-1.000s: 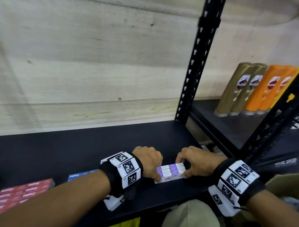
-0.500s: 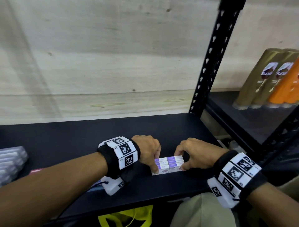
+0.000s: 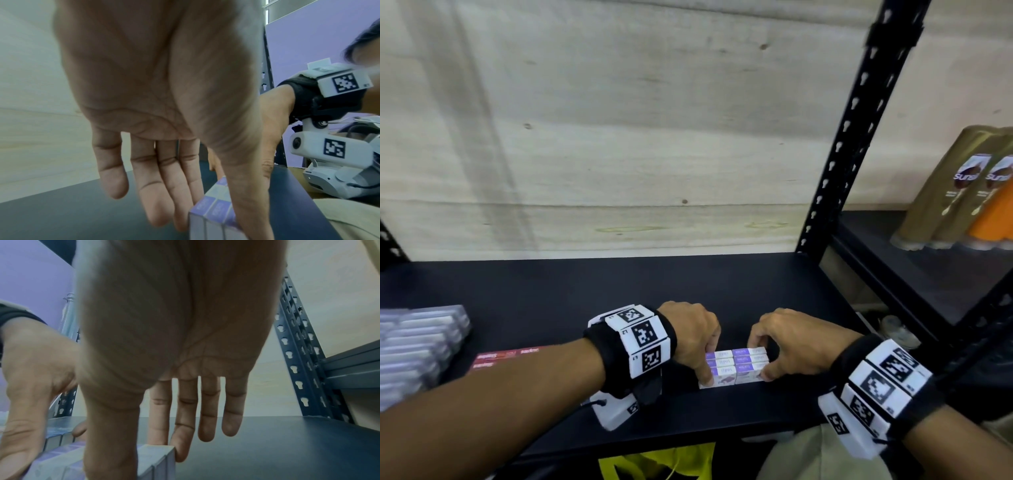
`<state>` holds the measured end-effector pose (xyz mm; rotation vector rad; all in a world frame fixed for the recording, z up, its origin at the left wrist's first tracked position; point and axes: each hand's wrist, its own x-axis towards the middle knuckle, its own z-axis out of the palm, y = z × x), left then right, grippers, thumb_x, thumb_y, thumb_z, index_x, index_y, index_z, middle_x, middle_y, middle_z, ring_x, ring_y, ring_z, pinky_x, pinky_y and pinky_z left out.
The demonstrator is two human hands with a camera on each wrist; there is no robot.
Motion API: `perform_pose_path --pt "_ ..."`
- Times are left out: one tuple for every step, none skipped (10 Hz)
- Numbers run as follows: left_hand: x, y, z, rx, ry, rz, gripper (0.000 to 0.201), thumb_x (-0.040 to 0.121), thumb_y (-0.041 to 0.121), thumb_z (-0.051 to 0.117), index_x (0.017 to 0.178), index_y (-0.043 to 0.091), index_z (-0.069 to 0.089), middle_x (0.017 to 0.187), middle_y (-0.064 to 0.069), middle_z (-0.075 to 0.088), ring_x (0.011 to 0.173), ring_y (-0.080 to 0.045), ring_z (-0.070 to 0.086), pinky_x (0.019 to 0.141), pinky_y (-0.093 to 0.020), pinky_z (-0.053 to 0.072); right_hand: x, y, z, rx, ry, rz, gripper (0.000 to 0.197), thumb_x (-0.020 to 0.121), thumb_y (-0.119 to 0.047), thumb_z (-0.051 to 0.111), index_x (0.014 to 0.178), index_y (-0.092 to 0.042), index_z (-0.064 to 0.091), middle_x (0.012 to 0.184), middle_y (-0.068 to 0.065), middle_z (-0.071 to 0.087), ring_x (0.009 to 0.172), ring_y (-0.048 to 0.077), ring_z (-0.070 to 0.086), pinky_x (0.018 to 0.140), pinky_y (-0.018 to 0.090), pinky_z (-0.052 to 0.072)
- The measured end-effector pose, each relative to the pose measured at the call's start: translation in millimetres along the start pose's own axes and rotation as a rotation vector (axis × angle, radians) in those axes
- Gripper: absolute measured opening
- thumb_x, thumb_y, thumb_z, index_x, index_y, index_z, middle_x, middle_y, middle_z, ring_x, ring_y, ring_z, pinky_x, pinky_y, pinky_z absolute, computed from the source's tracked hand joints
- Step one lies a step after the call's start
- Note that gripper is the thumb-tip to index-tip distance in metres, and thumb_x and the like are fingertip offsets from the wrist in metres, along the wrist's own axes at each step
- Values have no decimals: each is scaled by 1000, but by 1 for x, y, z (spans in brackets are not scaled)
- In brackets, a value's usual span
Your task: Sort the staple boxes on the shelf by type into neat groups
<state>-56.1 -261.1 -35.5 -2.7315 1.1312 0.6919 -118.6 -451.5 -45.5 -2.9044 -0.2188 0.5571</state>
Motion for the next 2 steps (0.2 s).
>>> perform_pose_path --pt "0 1 -1 7 -38 3 48 70 54 79 107 28 61 103 11 66 91 -11 61 74 -28 47 0 0 1 14 -15 3 36 75 -41 81 107 -34 64 99 -18 57 98 4 54 86 27 50" --pt "-7 -1 -8 -35 -6 30 66 71 62 74 125 30 53 116 12 61 102 -13 59 90 -34 50 -3 -1 -3 6 -53 31 49 72 -48 80 115 -37 59 107 -19 50 104 5 50 90 30 48"
